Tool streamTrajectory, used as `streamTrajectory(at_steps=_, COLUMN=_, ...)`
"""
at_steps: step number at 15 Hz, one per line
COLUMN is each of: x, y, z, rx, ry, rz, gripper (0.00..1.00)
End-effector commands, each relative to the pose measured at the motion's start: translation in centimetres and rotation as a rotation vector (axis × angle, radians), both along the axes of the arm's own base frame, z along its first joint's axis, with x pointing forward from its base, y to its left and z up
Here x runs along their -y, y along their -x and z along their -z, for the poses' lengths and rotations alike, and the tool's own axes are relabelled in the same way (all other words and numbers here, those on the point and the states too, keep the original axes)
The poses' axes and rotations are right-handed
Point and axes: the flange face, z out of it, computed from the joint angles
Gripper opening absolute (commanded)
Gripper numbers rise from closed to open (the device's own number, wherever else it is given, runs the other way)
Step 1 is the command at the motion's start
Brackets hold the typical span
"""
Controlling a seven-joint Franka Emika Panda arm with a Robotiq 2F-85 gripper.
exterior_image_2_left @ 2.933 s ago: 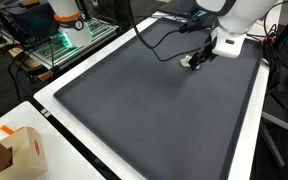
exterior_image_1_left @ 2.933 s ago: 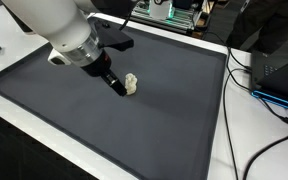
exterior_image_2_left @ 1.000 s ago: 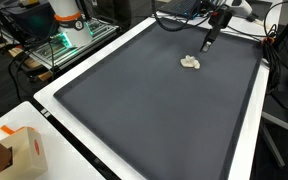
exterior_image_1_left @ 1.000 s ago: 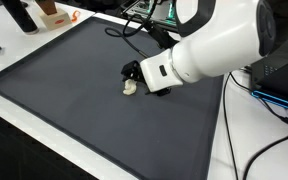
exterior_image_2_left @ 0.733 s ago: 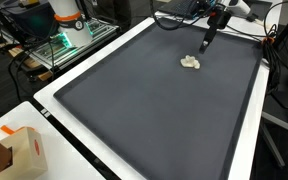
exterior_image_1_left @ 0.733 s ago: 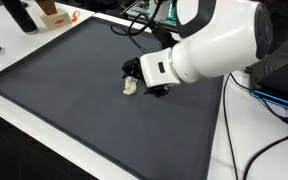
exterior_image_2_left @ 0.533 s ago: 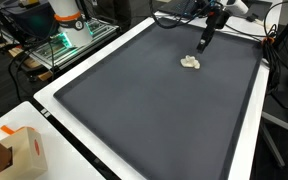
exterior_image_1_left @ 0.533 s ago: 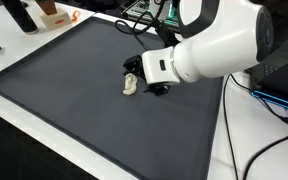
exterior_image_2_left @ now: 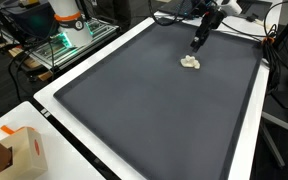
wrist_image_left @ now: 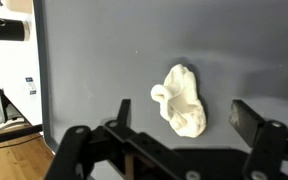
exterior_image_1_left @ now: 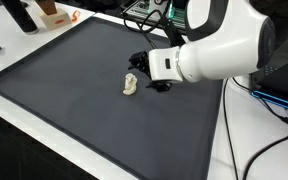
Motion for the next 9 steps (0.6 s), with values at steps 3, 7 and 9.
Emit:
streamTrajectory(at_steps=3, x=0.04, y=1.30, z=0.68, rx=-0.032, ry=-0.003, rz=0.011, gripper=1.00)
streamTrajectory(at_steps=7, x=0.40, y=1.76, z=0.92, rx=-0.052, ry=-0.015, rz=0.014, gripper=1.00)
streamTrajectory(at_steps=9, x=0.54, y=1.91, z=1.01, rx=-0.057, ry=-0.023, rz=0.018, gripper=1.00)
